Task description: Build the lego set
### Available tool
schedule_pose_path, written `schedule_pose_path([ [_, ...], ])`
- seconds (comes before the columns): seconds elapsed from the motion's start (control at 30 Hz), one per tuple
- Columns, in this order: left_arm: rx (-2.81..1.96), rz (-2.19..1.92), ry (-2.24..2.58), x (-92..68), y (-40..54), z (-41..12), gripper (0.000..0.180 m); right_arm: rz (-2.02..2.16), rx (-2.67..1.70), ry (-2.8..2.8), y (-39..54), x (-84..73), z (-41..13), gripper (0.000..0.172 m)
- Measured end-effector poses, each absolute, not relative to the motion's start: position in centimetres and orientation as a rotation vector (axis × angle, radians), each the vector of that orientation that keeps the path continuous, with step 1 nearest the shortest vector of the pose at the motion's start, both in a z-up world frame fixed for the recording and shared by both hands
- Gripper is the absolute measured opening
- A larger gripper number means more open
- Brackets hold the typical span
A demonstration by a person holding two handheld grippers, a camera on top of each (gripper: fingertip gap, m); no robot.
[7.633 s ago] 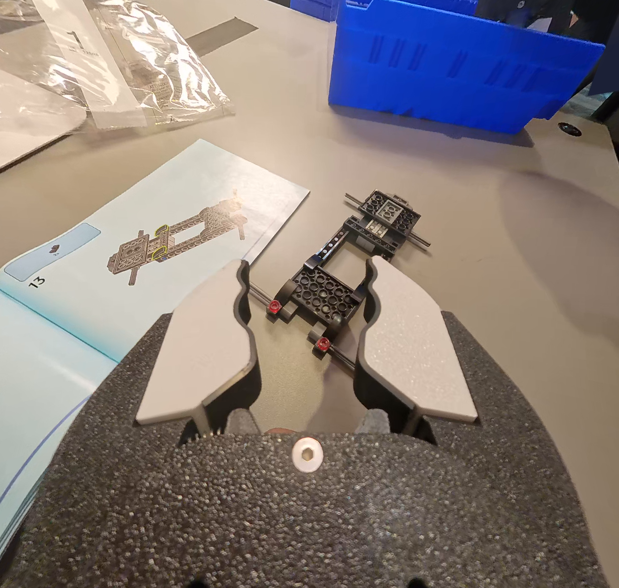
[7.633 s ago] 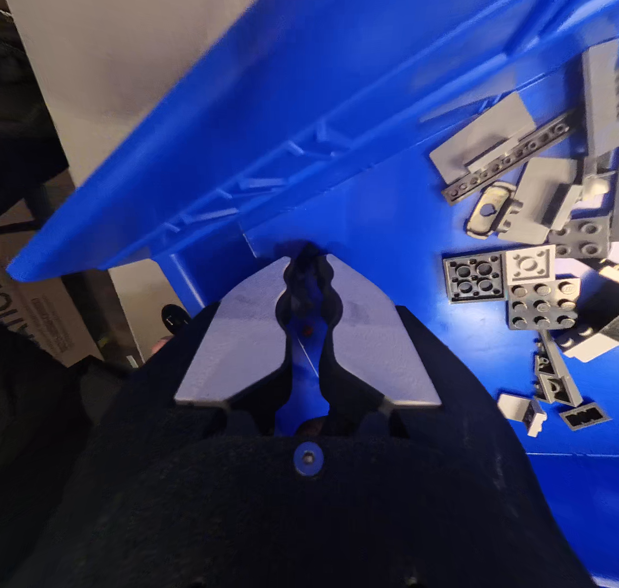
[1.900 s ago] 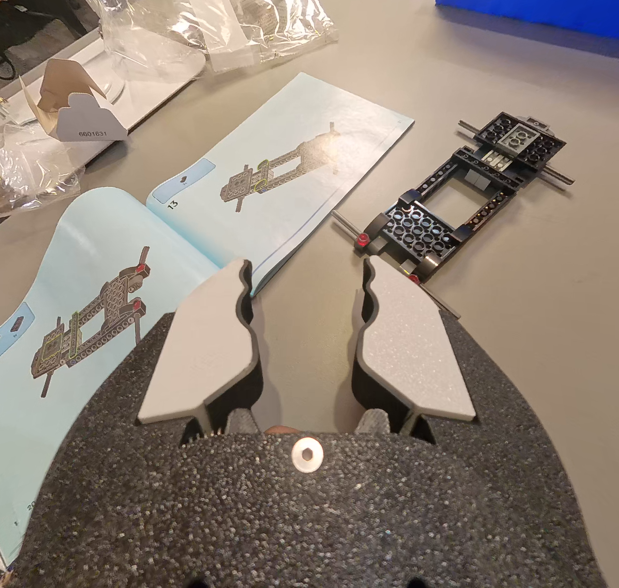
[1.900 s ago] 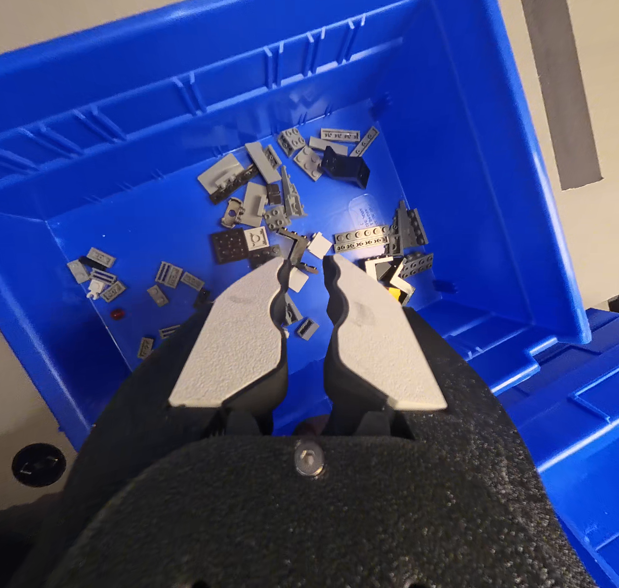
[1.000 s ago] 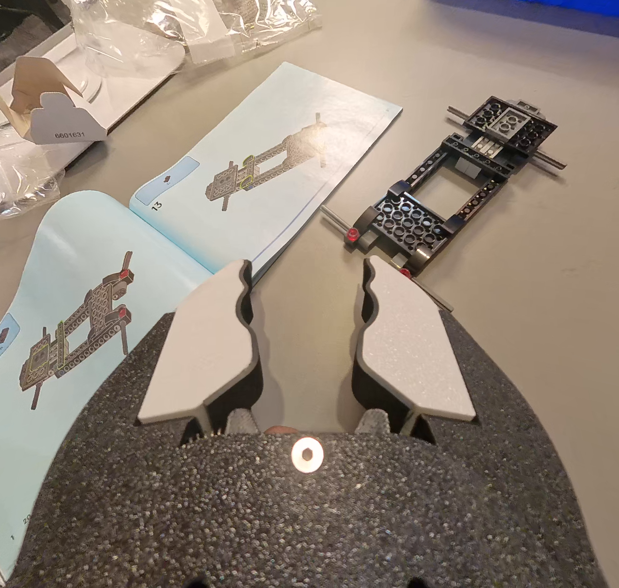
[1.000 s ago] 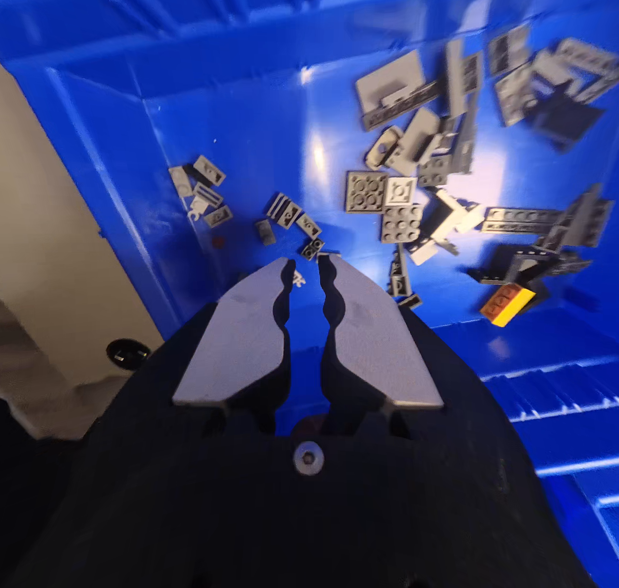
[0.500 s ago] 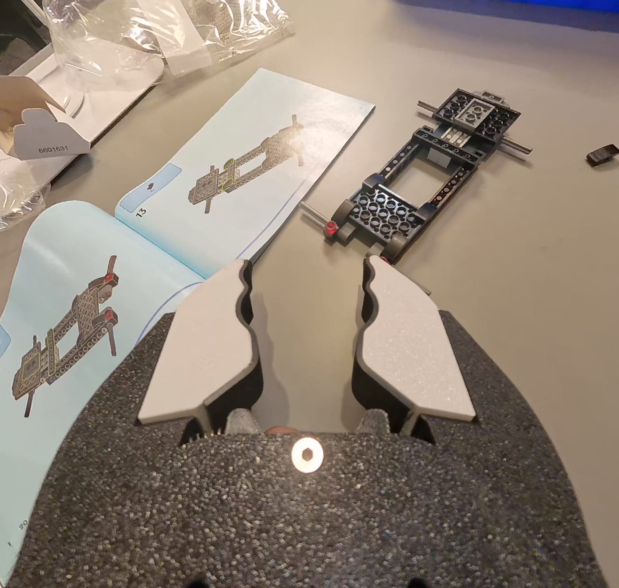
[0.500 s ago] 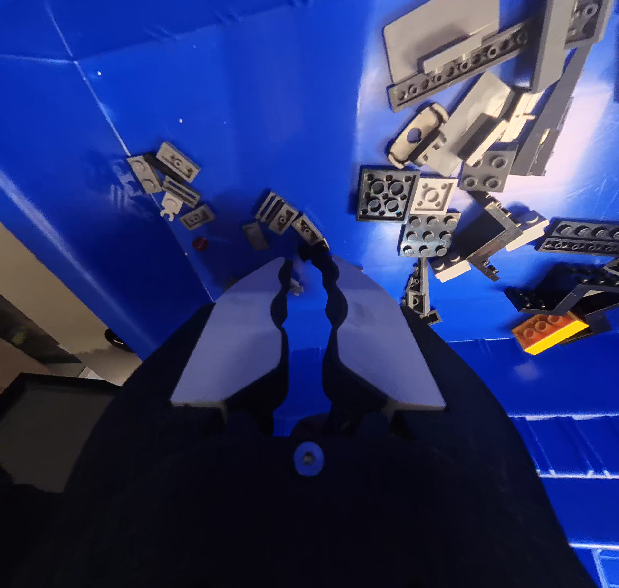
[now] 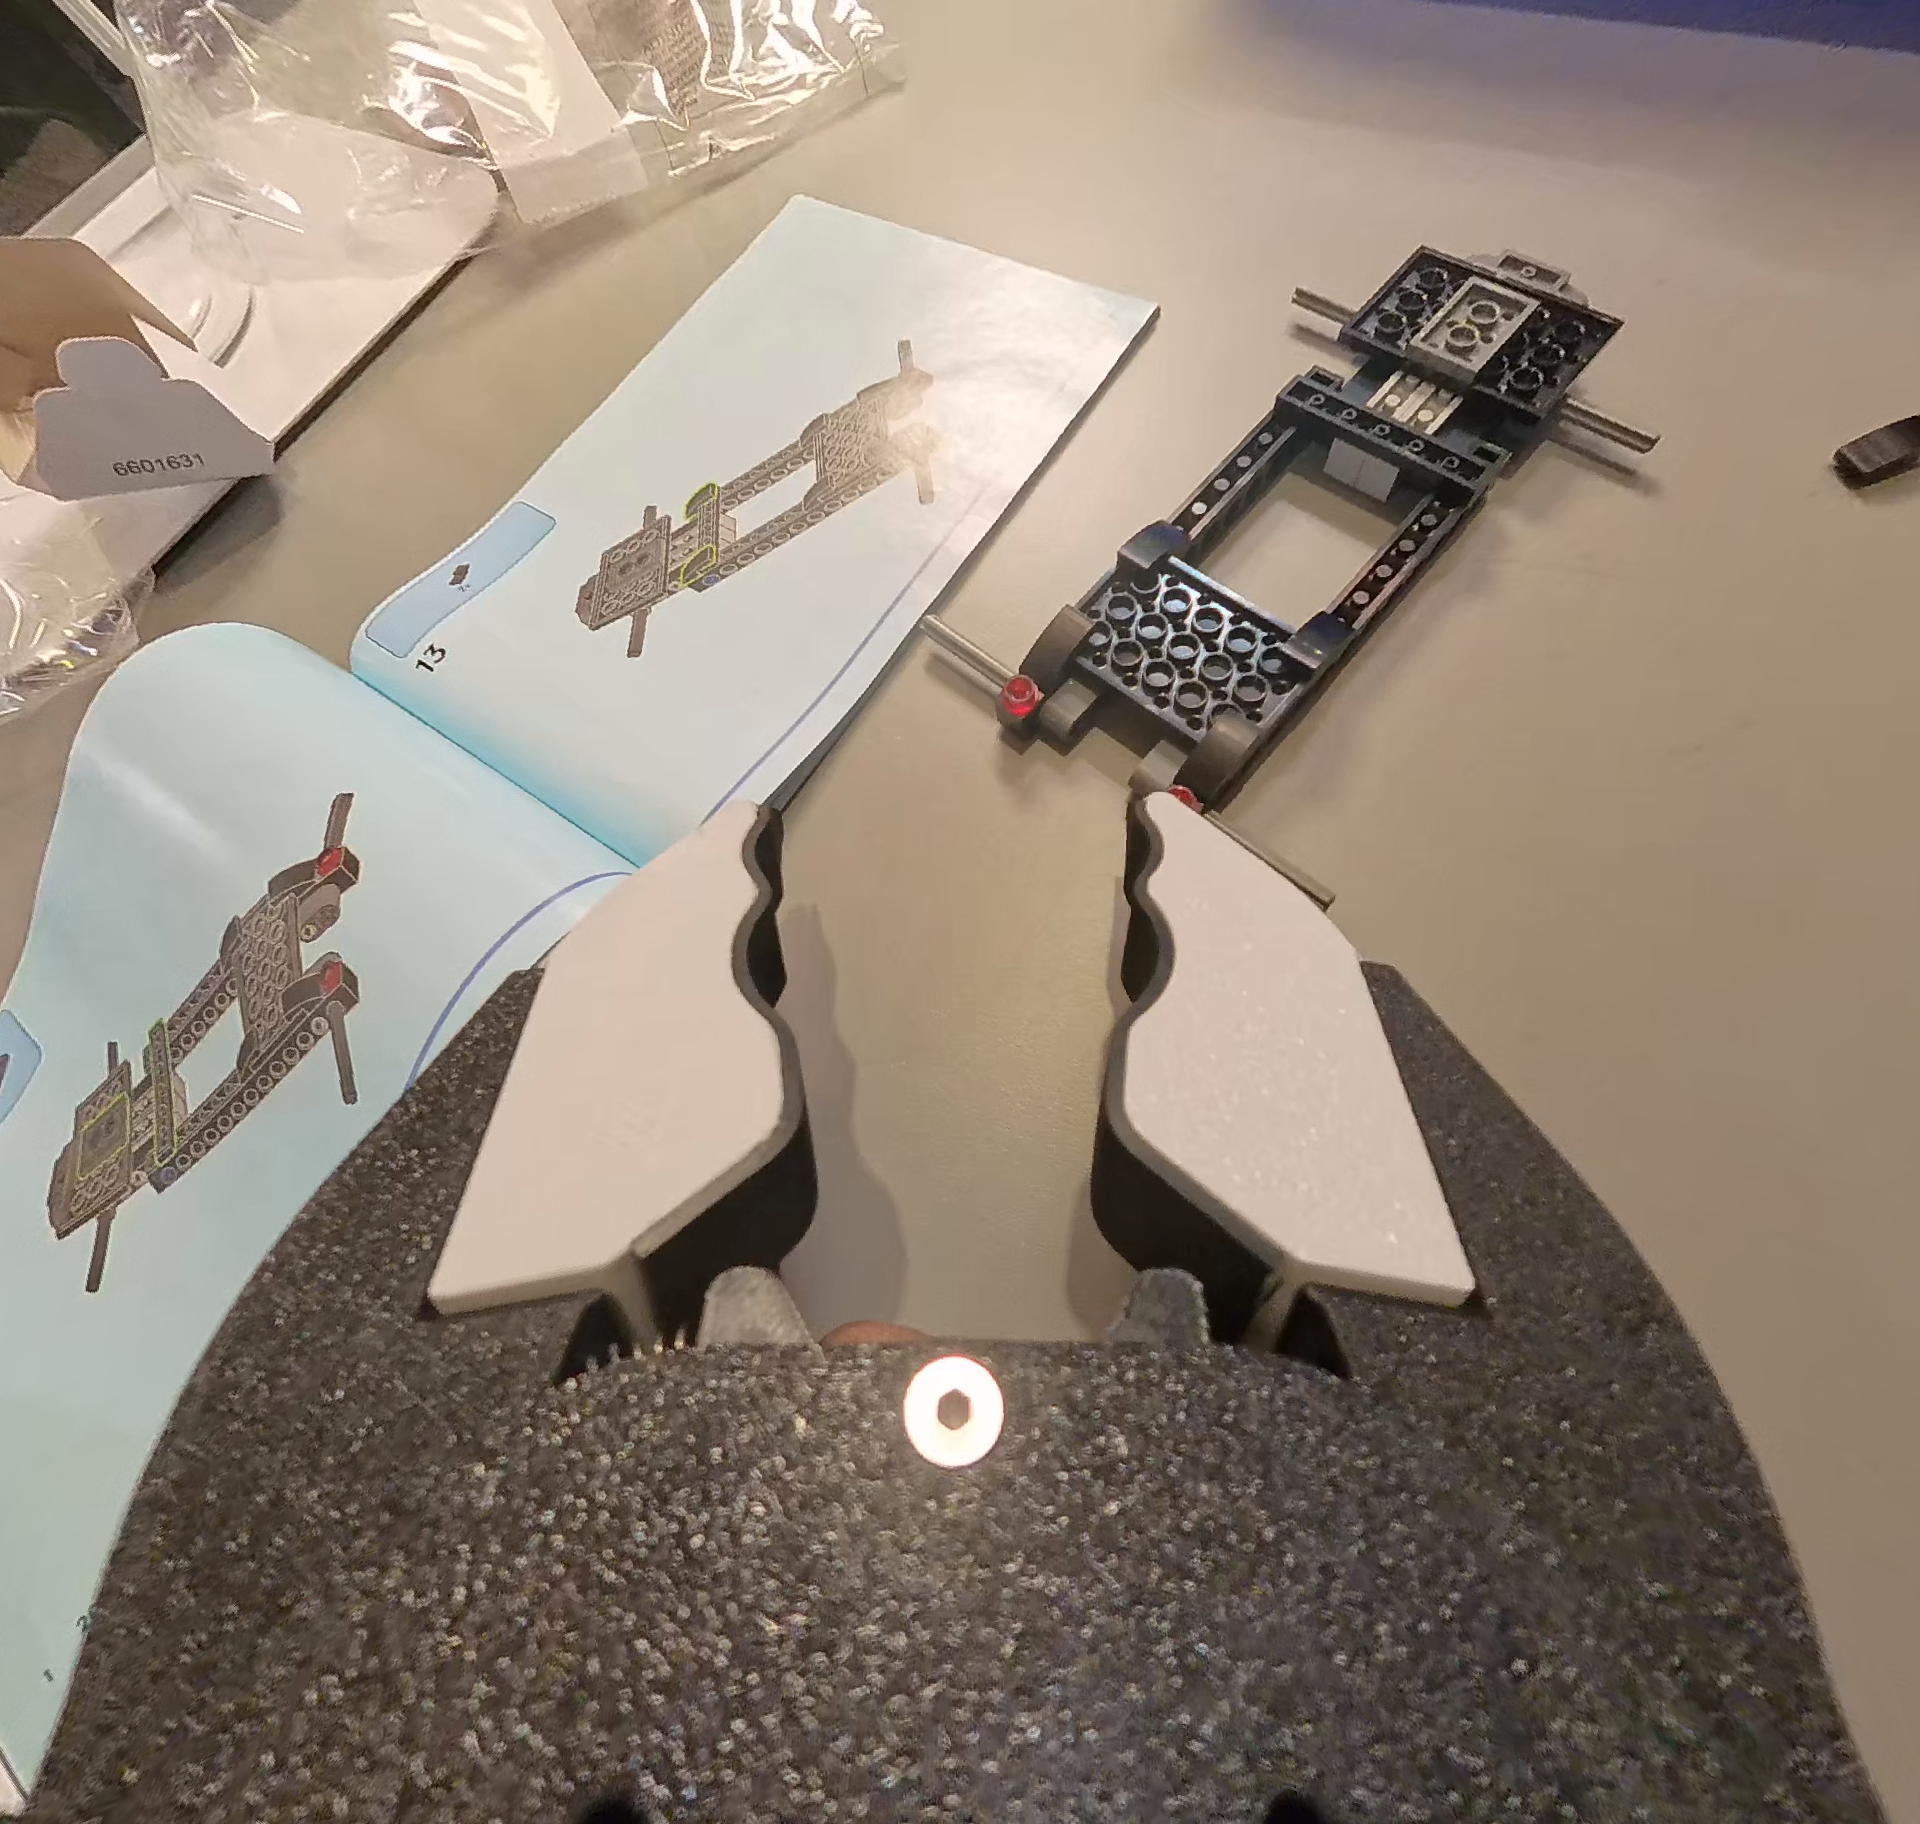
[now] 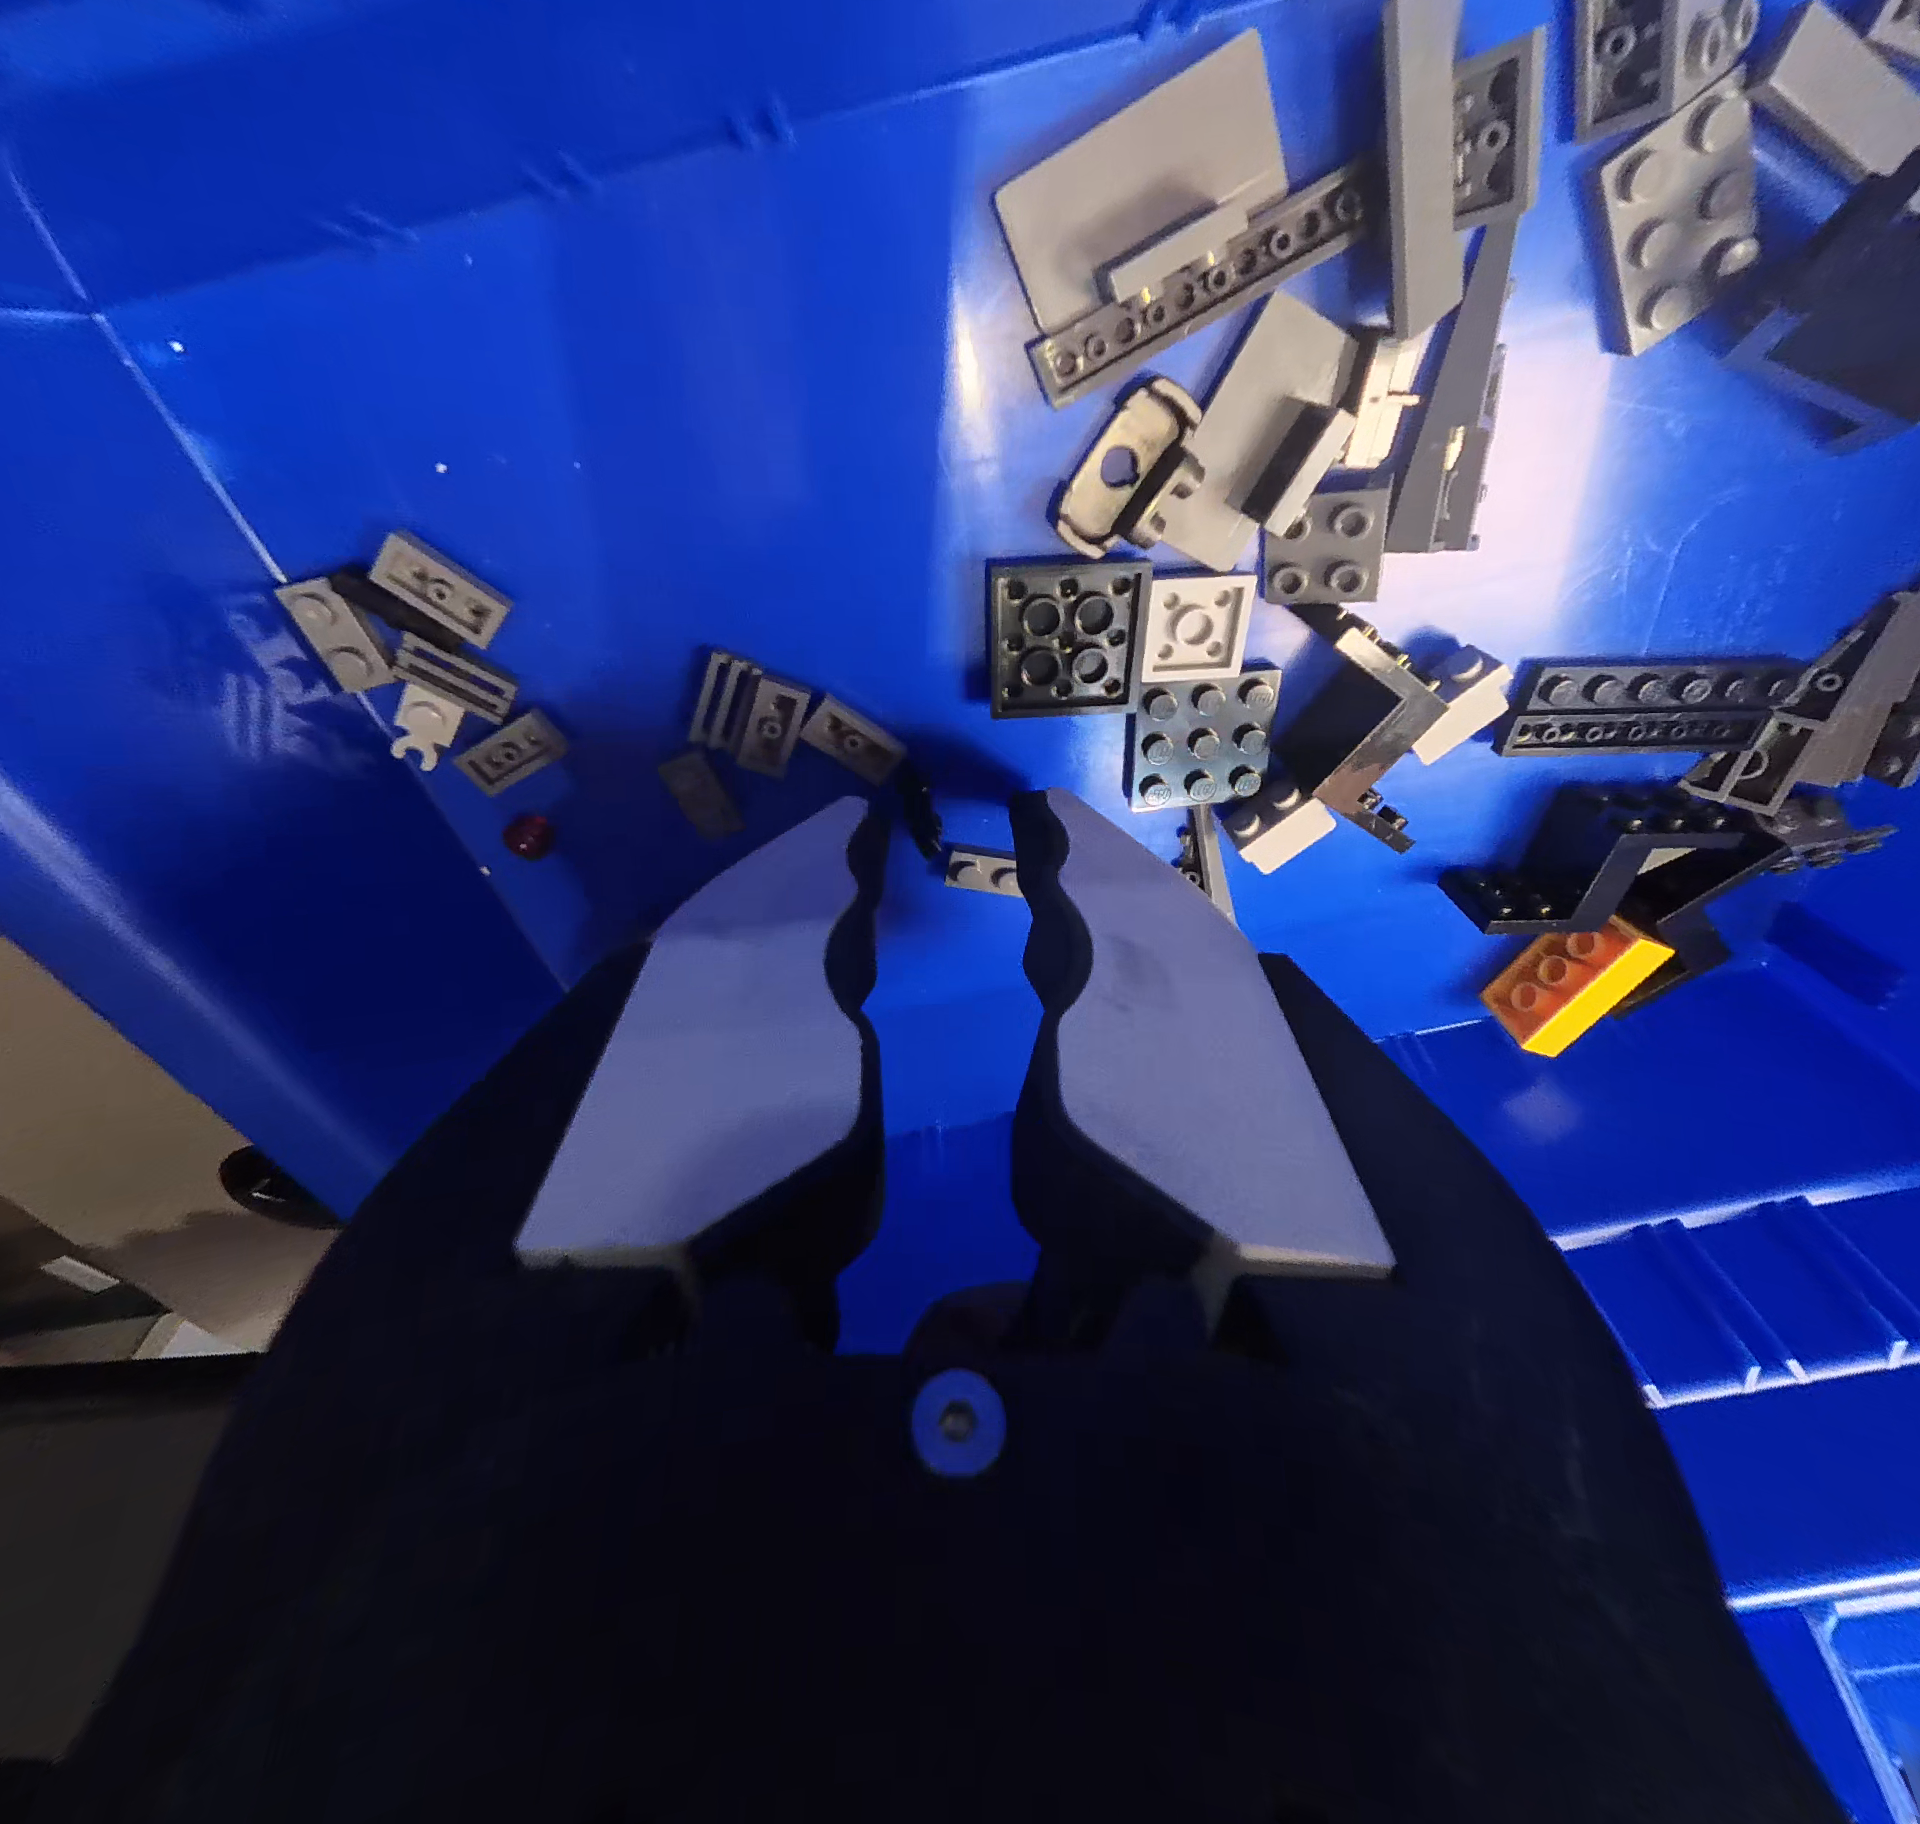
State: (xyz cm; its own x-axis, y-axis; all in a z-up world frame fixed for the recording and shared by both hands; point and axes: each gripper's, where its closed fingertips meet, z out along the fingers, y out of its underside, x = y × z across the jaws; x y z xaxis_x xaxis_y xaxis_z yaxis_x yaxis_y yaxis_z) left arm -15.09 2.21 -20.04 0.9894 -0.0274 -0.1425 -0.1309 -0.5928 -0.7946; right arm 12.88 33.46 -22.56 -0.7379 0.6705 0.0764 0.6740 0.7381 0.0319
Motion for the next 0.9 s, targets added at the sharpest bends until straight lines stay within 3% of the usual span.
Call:
schedule_pose_path([
  [0.17, -2.205, 0.148, 0.110, -15.1, 2.2, -20.1, 0.063, -0.062, -1.089, -2.883, 33.3, 13.0, -22.6, 0.020],
  [0.3, -2.204, 0.146, 0.108, -15.1, 2.2, -20.1, 0.063, -0.035, -1.081, -2.913, 32.8, 13.2, -22.7, 0.006],
  [0.47, -2.174, 0.125, 0.107, -15.0, 2.2, -19.6, 0.064, -0.076, -1.118, -2.927, 32.9, 13.7, -22.3, 0.006],
  [0.9, -1.985, 0.118, 0.295, -12.6, 1.2, -15.9, 0.061, 0.110, -0.991, -2.853, 22.6, 5.8, -13.2, 0.006],
])
